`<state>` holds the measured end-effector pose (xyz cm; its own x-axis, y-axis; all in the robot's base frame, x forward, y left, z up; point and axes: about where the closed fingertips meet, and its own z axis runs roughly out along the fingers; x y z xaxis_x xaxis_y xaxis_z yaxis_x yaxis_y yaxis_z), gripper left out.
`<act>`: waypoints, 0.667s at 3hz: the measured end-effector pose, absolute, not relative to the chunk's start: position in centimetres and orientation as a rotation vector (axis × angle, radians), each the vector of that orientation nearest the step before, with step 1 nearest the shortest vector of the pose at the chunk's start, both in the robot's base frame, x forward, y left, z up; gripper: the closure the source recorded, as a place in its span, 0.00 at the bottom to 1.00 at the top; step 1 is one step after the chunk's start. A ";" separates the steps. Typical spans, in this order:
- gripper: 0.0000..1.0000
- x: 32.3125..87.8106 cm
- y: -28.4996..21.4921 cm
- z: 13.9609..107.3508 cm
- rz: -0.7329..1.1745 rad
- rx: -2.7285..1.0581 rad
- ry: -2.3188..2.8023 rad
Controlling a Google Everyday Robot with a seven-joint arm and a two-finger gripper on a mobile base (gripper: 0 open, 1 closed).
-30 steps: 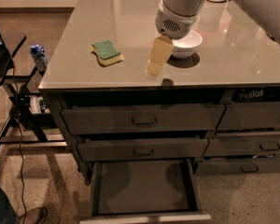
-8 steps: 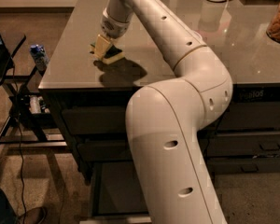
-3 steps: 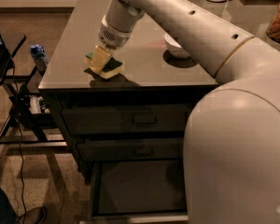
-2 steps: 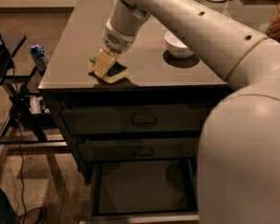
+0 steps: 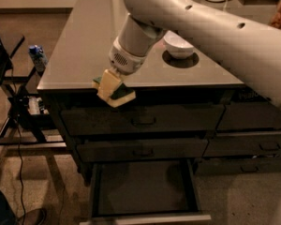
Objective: Place sponge into bottom drawer
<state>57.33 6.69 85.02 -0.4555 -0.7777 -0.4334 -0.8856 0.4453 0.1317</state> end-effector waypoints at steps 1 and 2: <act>1.00 52.5 5.1 84.8 0.511 -1.392 2.445; 1.00 48.5 3.4 84.1 0.520 -1.299 2.497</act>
Offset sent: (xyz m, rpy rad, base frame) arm -0.1342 -0.0579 -0.0236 0.0161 0.0894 -0.2072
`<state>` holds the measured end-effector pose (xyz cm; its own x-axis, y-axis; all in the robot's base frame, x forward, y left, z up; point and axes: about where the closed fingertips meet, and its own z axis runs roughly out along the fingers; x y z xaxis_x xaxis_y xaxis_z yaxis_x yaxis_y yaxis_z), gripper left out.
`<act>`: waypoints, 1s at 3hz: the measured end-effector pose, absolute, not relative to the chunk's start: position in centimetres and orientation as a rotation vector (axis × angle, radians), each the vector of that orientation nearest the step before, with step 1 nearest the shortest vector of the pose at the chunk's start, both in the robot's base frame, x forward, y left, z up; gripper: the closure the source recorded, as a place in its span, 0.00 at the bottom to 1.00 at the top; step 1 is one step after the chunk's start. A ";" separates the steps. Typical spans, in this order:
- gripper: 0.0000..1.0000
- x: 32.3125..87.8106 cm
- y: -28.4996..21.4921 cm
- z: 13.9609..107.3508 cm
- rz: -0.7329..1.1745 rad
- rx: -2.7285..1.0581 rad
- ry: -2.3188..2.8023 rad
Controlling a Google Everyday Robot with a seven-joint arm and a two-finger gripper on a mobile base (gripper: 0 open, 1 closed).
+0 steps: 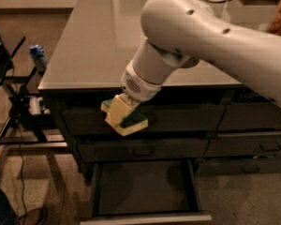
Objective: Place sponge into bottom drawer
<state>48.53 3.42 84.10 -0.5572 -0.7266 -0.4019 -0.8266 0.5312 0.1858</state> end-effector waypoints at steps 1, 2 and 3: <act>1.00 48.1 3.1 83.6 0.514 -1.302 2.509; 1.00 48.1 3.1 83.5 0.514 -1.302 2.510; 1.00 46.1 3.4 79.4 0.631 -1.260 2.558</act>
Offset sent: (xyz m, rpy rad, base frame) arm -0.0118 -0.0058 -0.0185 0.0113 0.0532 -0.0055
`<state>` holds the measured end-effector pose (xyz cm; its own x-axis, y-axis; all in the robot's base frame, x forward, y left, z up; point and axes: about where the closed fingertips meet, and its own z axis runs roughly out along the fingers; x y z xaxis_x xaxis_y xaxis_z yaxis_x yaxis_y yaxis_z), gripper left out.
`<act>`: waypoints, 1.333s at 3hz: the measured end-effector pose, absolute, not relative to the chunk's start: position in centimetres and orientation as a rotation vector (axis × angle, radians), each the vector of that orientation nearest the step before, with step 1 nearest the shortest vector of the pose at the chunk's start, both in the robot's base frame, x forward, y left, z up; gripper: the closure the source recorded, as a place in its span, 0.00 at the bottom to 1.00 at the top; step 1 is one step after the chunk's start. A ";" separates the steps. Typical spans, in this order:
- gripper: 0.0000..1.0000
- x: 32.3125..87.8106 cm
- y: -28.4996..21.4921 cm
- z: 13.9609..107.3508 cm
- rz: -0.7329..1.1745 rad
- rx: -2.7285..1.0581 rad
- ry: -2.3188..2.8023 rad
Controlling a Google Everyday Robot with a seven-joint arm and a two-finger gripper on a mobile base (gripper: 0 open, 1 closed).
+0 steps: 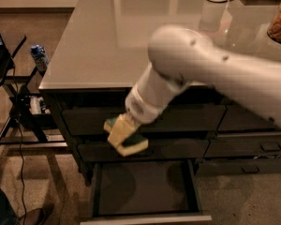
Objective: Place sponge into bottom drawer
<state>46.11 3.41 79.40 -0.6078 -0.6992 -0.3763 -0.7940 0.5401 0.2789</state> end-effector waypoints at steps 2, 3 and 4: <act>1.00 41.5 4.1 65.7 0.937 -1.161 2.656; 1.00 41.5 4.1 65.7 0.937 -1.161 2.656; 1.00 41.4 4.3 63.8 0.990 -1.130 2.657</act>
Offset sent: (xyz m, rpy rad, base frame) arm -0.0649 0.0100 -0.2020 0.1731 0.3156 -0.0509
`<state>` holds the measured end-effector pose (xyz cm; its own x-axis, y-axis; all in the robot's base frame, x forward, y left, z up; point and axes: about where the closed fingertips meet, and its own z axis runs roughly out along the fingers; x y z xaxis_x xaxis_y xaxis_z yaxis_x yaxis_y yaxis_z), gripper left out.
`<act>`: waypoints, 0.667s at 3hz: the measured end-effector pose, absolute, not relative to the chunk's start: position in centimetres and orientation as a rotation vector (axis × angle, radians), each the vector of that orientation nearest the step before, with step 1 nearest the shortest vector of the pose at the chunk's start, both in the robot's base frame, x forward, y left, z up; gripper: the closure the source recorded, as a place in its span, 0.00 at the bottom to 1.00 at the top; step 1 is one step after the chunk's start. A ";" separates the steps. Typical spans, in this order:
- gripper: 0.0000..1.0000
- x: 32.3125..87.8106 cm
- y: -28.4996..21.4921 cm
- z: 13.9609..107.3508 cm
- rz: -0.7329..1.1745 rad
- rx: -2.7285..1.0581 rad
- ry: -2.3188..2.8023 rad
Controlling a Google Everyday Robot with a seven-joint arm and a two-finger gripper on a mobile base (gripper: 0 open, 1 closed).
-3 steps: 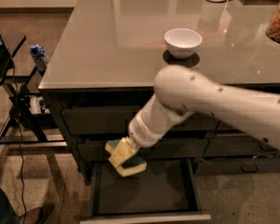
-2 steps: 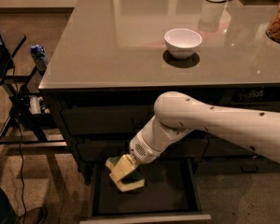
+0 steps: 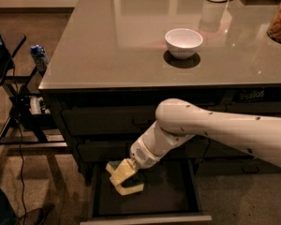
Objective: Place sponge into bottom drawer
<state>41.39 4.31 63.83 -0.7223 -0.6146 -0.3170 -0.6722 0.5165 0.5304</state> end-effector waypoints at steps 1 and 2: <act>1.00 42.0 4.6 59.7 1.018 -1.086 2.679; 1.00 43.4 5.1 55.3 1.030 -1.036 2.698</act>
Offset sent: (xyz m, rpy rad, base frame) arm 0.0401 0.0112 -0.1388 0.0146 0.0626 -0.1006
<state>43.39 5.06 55.26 -0.7697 -0.5684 -0.2906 -0.6174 0.5472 0.5651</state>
